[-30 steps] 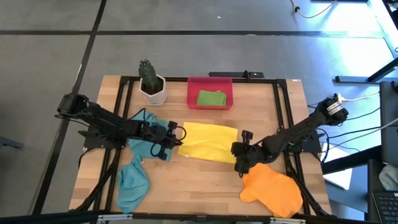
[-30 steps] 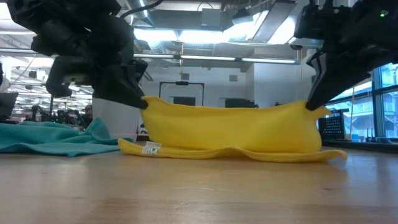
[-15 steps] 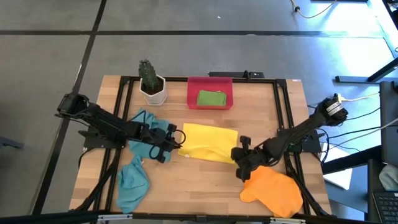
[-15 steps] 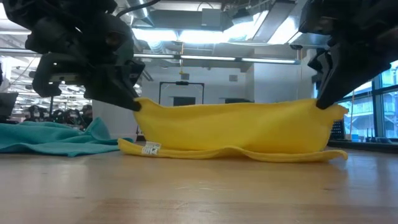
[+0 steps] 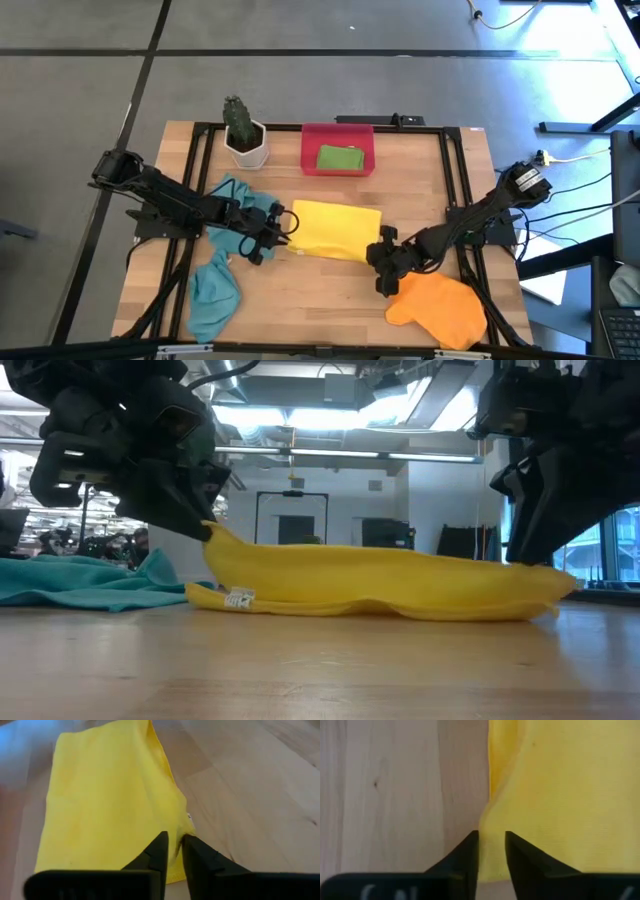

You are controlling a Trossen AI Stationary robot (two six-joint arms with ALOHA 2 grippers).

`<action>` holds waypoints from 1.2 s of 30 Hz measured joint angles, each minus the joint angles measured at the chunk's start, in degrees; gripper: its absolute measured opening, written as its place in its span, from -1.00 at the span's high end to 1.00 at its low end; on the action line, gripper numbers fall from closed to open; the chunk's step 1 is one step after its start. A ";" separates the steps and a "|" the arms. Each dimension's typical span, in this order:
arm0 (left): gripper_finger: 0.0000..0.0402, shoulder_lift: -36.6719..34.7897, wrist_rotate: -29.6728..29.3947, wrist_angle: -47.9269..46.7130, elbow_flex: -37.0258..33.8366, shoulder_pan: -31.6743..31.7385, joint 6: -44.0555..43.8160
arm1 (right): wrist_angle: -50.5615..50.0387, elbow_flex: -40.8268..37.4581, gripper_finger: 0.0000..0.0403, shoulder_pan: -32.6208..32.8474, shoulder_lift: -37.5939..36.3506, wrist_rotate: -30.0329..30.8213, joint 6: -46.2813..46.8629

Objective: Fold microfiber towels
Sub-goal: Fold the yellow microfiber towel

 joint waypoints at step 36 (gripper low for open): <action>0.39 1.12 2.72 10.86 0.02 4.28 -5.13 | 22.33 -7.35 0.30 -4.25 -3.02 4.20 -15.17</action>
